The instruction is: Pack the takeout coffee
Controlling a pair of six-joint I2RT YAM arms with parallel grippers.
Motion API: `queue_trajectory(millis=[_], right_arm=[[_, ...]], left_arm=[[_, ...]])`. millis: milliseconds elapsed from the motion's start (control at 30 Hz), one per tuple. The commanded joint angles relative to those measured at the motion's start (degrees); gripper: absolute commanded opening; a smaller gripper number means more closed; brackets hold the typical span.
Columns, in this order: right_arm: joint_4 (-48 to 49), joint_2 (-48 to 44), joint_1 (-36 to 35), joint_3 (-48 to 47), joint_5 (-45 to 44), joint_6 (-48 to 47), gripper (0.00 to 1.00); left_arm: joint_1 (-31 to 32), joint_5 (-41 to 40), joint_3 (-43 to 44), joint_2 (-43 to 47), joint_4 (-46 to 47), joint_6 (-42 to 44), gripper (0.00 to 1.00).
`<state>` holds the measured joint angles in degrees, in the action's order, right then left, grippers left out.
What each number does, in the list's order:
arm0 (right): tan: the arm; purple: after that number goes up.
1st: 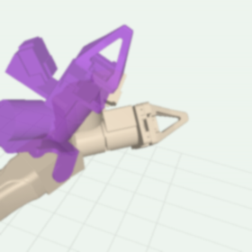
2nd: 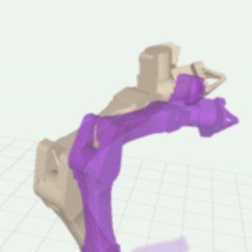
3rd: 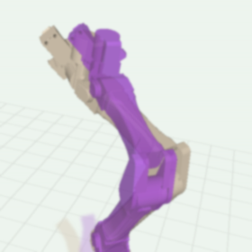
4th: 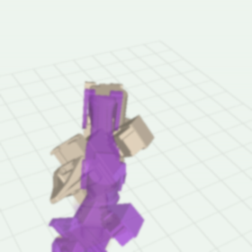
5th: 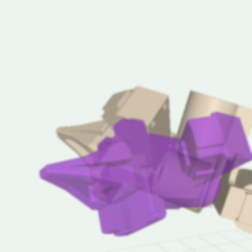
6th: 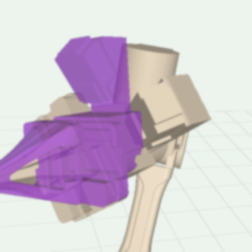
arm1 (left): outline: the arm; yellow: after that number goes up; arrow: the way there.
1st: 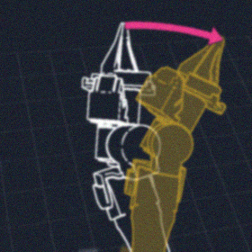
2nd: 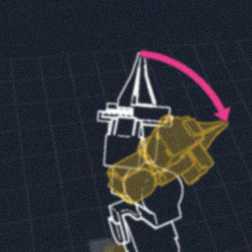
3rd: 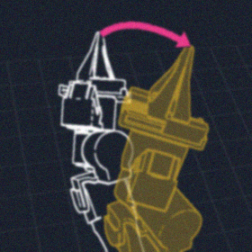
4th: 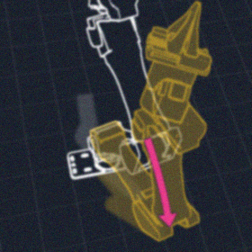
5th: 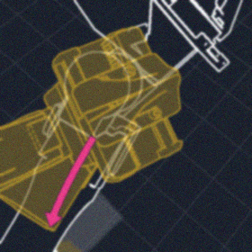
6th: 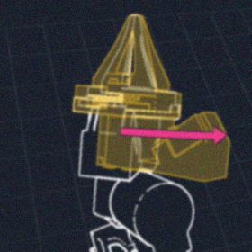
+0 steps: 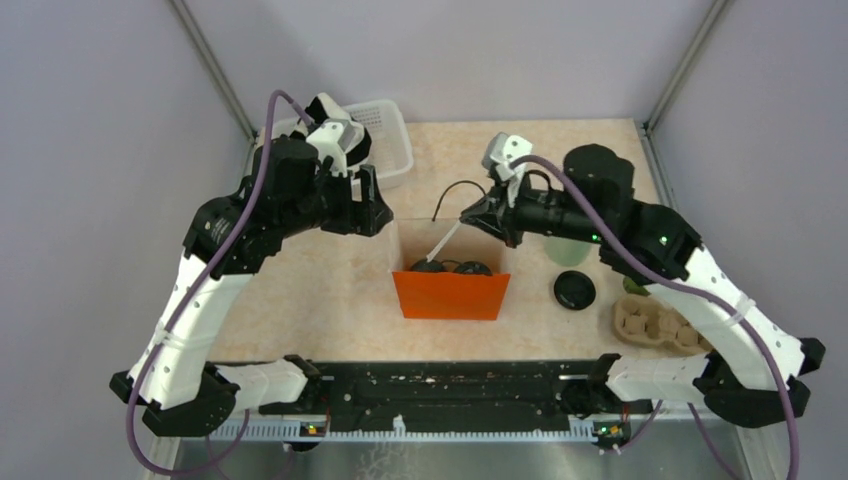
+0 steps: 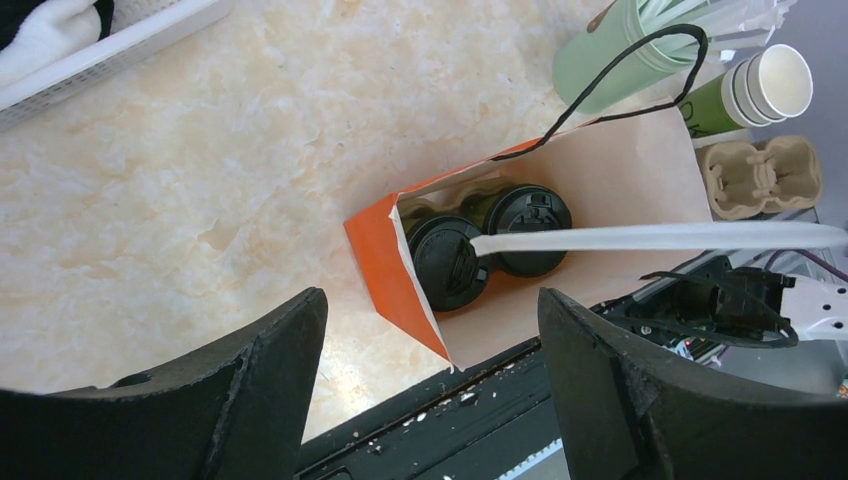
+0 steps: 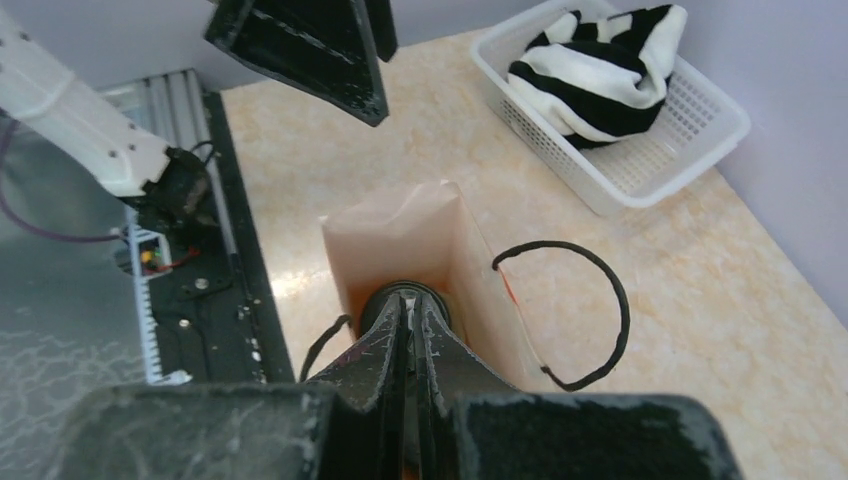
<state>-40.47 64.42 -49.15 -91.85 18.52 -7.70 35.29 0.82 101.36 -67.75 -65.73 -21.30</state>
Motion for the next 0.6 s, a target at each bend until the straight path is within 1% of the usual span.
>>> queue_trajectory(millis=[0, 133, 267, 400, 567], right_arm=[[1.57, 2.7, -4.37, 0.01, -17.54, -5.98, 0.0], [0.82, 4.05, -4.72, -0.83, -18.23, -7.96, 0.0], [-0.92, 5.49, -4.7, -2.33, -22.14, -9.7, 0.0], [1.23, 6.59, -4.73, 0.93, -21.65, -10.15, 0.0], [7.32, 7.38, -4.73, 6.37, -19.38, -8.46, 0.0]], left_arm=[[-0.05, -2.49, 1.74, 1.57, 0.58, -0.58, 0.84], [-0.05, -3.18, 1.56, 2.02, -0.21, -0.59, 0.84], [-0.07, -3.04, 1.56, 1.97, -0.06, -0.83, 0.84], [-0.06, -2.59, 1.59, 1.5, 0.32, -0.68, 0.84], [-0.11, -2.32, 1.99, 1.07, 0.34, -0.41, 0.84]])
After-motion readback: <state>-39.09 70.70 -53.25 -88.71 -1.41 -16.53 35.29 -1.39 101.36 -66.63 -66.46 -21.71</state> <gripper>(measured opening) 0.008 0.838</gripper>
